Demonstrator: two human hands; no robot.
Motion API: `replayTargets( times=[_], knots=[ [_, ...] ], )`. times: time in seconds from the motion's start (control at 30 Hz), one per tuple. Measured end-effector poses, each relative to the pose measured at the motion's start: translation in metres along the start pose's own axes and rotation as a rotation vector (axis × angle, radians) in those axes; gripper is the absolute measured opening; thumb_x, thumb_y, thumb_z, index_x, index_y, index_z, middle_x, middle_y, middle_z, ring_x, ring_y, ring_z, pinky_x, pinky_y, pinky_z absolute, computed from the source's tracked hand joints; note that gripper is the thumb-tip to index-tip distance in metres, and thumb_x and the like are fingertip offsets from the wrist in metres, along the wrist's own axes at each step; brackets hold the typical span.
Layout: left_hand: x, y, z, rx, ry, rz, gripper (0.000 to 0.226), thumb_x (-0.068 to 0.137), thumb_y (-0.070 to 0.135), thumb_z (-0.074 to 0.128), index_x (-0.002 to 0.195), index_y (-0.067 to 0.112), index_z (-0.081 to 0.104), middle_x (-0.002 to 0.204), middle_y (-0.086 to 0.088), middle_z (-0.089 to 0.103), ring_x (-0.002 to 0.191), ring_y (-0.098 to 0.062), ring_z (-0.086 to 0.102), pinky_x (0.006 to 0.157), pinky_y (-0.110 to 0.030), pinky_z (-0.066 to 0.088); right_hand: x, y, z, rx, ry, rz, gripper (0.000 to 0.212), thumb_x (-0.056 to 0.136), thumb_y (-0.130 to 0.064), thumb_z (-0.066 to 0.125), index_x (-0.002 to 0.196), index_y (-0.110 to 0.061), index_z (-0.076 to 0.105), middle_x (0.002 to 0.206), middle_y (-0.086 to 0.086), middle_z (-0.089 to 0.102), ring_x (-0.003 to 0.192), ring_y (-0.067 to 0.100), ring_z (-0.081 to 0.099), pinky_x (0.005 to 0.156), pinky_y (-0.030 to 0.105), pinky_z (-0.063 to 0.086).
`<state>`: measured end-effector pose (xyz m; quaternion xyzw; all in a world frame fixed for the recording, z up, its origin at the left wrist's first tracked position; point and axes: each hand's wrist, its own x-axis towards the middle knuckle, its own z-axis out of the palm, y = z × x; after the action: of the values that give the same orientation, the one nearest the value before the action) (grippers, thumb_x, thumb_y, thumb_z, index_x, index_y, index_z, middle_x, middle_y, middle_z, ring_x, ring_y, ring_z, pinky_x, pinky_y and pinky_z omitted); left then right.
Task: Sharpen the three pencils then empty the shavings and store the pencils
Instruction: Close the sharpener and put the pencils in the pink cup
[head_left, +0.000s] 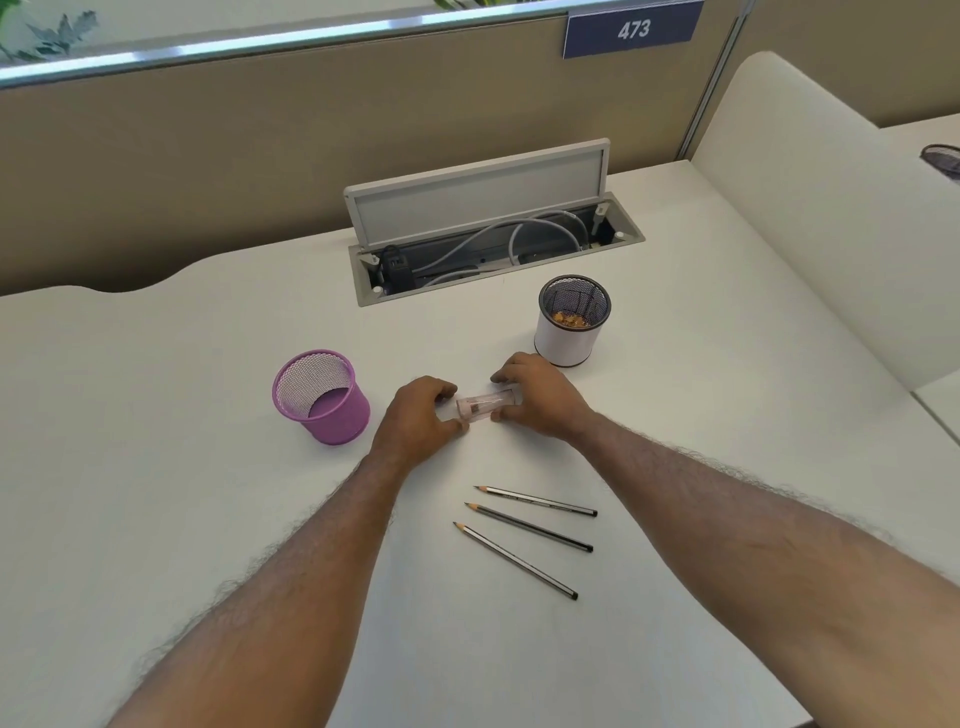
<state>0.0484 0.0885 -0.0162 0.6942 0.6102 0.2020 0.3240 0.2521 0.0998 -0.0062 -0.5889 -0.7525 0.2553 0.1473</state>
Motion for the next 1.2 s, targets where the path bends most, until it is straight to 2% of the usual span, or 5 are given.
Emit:
replayTargets(
  times=[0.47, 0.63, 0.97, 1.1, 1.2],
  knots=[
    [-0.011, -0.001, -0.001, 0.013, 0.011, -0.051, 0.059, 0.072, 0.019, 0.085, 0.126, 0.008, 0.062, 0.122, -0.007, 0.064, 0.109, -0.02, 0.061, 0.098, -0.039, 0.05, -0.009, 0.004, -0.001, -0.01, -0.018, 0.01, 0.065, 0.07, -0.03, 0.083, 0.126, -0.011, 0.058, 0.118, 0.006, 0.058, 0.112, 0.023, 0.05, 0.094, 0.031, 0.04],
    [-0.033, 0.001, -0.005, -0.003, 0.114, -0.026, 0.044, 0.081, 0.024, 0.079, 0.121, 0.012, 0.065, 0.116, -0.001, 0.067, 0.104, -0.015, 0.062, 0.091, -0.034, 0.052, -0.036, 0.0, -0.002, 0.017, 0.186, -0.031, 0.046, 0.082, -0.027, 0.074, 0.122, -0.011, 0.059, 0.119, 0.004, 0.059, 0.114, 0.02, 0.048, 0.094, 0.027, 0.039],
    [-0.12, 0.011, 0.011, -0.156, 0.239, -0.228, 0.007, 0.084, 0.021, 0.074, 0.089, 0.016, 0.073, 0.077, 0.005, 0.069, 0.072, -0.01, 0.065, 0.072, -0.027, 0.052, -0.105, -0.035, 0.013, -0.047, 0.009, -0.033, 0.01, 0.085, -0.026, 0.066, 0.092, -0.019, 0.068, 0.091, -0.003, 0.064, 0.086, 0.019, 0.059, 0.071, 0.026, 0.041],
    [-0.149, 0.022, 0.031, -0.137, 0.129, -0.348, 0.017, 0.086, 0.032, 0.071, 0.076, 0.017, 0.073, 0.073, 0.005, 0.071, 0.072, -0.016, 0.067, 0.068, -0.025, 0.05, -0.119, -0.043, 0.026, -0.196, -0.072, -0.021, 0.018, 0.086, -0.028, 0.06, 0.099, -0.019, 0.068, 0.1, -0.001, 0.064, 0.096, 0.021, 0.059, 0.075, 0.031, 0.044],
    [-0.16, 0.032, 0.042, -0.107, 0.116, -0.455, 0.044, 0.086, 0.039, 0.069, 0.051, 0.018, 0.051, 0.058, 0.0, 0.062, 0.056, -0.023, 0.056, 0.055, -0.026, 0.039, -0.125, -0.045, 0.032, -0.259, -0.075, 0.001, 0.02, 0.087, -0.03, 0.06, 0.102, -0.019, 0.067, 0.103, 0.0, 0.064, 0.098, 0.023, 0.059, 0.075, 0.03, 0.044]
  ],
)
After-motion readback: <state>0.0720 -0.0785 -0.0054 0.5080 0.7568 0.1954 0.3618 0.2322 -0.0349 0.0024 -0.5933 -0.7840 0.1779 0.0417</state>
